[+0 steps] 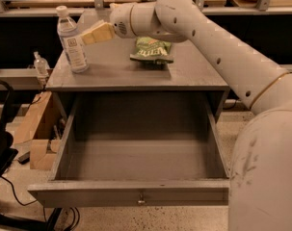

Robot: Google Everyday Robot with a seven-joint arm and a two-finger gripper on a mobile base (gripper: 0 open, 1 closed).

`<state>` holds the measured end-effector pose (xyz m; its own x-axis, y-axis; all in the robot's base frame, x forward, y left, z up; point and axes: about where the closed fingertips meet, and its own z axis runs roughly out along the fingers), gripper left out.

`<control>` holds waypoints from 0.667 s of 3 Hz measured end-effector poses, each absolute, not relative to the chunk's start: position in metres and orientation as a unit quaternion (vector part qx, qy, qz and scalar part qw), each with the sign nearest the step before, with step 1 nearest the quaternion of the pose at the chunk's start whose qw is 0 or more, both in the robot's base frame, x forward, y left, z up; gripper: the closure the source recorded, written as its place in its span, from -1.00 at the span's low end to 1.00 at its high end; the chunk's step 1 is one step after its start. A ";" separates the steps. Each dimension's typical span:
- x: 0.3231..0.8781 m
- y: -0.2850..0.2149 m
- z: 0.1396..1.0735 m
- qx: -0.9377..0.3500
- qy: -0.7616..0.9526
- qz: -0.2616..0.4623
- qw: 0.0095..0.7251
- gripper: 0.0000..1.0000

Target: Place blue plastic bottle into top drawer

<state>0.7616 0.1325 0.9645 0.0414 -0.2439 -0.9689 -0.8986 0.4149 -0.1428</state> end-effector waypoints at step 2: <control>0.775 0.188 0.919 -0.455 0.617 0.351 0.538 -1.00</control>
Offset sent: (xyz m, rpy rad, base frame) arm 0.0187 0.0704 -0.0569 0.0752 0.0889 0.1211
